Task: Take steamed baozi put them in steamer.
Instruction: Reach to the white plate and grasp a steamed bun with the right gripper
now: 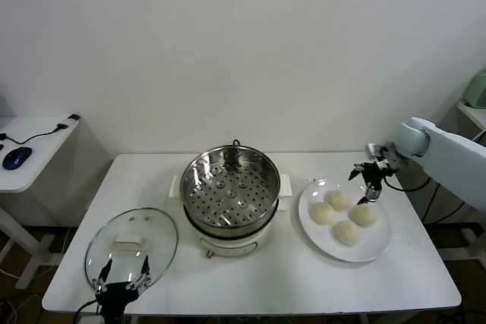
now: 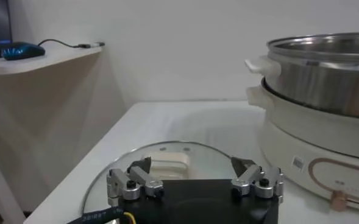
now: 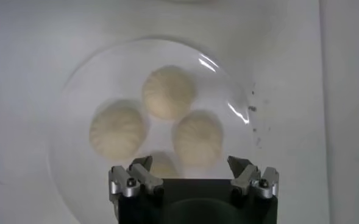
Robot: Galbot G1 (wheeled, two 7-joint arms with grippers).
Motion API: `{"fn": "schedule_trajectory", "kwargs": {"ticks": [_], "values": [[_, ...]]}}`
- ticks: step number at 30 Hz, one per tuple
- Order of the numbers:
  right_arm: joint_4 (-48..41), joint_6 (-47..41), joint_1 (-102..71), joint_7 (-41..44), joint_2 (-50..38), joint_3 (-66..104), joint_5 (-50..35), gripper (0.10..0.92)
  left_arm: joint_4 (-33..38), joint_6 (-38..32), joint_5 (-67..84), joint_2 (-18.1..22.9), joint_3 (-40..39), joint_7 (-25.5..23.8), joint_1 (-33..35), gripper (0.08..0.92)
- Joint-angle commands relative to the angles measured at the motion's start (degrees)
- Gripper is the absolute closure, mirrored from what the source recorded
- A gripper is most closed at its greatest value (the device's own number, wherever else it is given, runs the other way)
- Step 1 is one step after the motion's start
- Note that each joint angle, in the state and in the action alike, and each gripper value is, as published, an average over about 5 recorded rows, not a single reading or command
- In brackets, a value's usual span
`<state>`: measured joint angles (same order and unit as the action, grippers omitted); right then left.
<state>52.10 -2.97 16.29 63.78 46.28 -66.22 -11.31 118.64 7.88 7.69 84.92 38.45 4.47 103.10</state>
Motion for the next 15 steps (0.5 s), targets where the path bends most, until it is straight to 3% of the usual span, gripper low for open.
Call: {"fn": "schedule_trajectory", "kwargs": {"ticks": [1, 15], "values": [[-7.8, -2.2, 0.5, 0.4, 8.2, -4.6, 1.0, 0.203, 0.1, 0.0, -0.1, 0.4, -0.1, 0.0, 0.2, 0.177], [-10.8, -2.8, -5.8, -1.0, 9.6, 1.5, 4.3, 0.203, -0.1, -0.4, -1.1, 0.8, -0.7, 0.1, 0.6, 0.177]]}}
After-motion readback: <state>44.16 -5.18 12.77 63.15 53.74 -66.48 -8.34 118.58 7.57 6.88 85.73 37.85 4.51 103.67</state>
